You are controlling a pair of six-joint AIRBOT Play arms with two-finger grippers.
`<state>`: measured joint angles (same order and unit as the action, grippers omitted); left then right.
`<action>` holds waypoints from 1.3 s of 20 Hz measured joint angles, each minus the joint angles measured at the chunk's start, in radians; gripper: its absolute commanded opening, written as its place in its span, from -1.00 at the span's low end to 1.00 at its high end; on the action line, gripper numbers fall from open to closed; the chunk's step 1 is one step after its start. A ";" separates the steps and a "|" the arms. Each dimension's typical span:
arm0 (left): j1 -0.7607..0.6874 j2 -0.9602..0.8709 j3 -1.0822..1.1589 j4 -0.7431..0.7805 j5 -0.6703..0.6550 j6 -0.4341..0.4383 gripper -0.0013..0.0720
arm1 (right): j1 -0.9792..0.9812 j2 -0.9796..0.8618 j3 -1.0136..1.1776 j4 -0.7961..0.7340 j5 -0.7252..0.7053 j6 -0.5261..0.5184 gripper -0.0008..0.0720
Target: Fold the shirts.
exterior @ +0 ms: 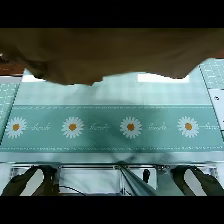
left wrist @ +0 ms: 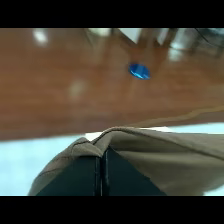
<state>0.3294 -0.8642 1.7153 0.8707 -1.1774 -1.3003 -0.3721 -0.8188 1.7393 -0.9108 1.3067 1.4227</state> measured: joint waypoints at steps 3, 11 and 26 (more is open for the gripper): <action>-0.002 0.124 0.065 0.172 -0.020 -0.034 -0.90 | 0.000 0.106 0.042 -0.049 0.029 0.016 -0.92; -0.225 0.299 0.053 0.493 -0.050 -0.115 -0.90 | 0.001 0.253 0.043 -0.157 0.150 0.076 -0.92; -0.336 -0.290 -0.331 0.455 0.107 -0.167 -0.90 | 0.024 -0.070 -0.581 0.048 -0.063 -0.079 -0.92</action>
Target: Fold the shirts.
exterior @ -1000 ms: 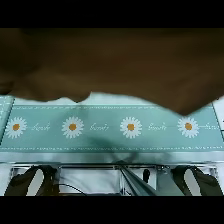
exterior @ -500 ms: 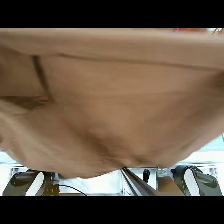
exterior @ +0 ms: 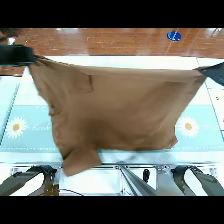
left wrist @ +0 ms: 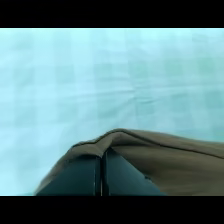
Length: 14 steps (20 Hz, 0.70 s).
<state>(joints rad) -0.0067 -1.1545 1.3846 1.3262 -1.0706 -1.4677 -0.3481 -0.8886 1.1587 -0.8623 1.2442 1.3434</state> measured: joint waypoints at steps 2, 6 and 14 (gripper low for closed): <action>-0.024 -0.136 0.005 -0.008 0.042 -0.025 -0.90 | 0.041 -0.140 -0.009 0.008 -0.080 -0.017 -0.92; -0.048 -0.362 0.060 -0.021 0.145 -0.142 -0.90 | 0.103 -0.438 0.090 0.016 -0.239 -0.011 -0.92; -0.034 -0.507 0.173 -0.050 0.071 -0.193 -0.90 | 0.116 -0.772 0.369 0.014 -0.192 0.065 -0.92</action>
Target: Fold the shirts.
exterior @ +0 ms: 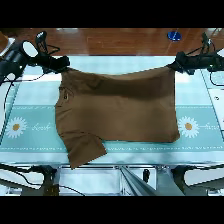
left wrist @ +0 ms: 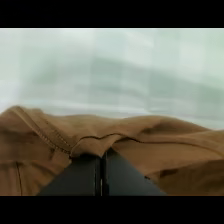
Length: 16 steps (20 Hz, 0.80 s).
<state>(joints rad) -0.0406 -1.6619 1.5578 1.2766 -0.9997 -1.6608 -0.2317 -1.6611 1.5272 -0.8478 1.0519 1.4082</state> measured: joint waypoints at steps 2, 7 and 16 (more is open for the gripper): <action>0.010 -0.005 0.014 -0.007 -0.110 0.074 -0.90 | -0.018 -0.014 0.018 0.000 0.056 0.003 -0.92; 0.029 -0.011 0.003 -0.013 -0.337 0.208 -0.90 | -0.077 -0.015 0.002 -0.080 0.288 -0.029 -0.92; 0.035 -0.013 -0.167 0.030 -0.395 0.258 -0.54 | -0.082 0.006 -0.257 -0.208 0.315 -0.063 -0.54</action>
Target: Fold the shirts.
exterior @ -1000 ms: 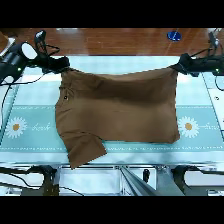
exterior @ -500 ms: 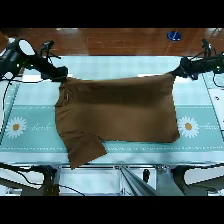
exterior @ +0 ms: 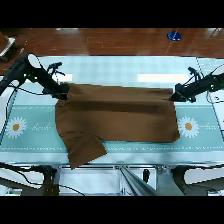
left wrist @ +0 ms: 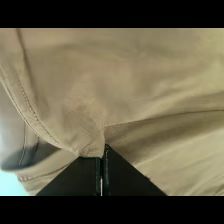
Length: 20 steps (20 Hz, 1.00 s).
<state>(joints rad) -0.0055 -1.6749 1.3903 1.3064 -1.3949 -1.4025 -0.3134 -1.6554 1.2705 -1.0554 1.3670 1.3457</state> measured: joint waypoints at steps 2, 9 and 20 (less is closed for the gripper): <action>-0.001 0.000 -0.016 0.018 -0.001 -0.006 0.42 | 0.000 0.000 -0.021 0.005 -0.029 -0.001 0.16; 0.048 0.086 -0.129 0.050 -0.019 -0.057 0.42 | -0.060 0.158 -0.066 -0.032 -0.052 0.025 0.15; 0.494 0.623 -0.824 -0.244 0.130 0.066 0.42 | -0.249 0.642 -0.609 0.065 -0.256 -0.013 0.15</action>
<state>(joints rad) 0.4881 -1.0523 0.5659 1.0626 -1.2652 -1.3369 -0.5621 -1.0134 0.6613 -0.9905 1.1114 1.3331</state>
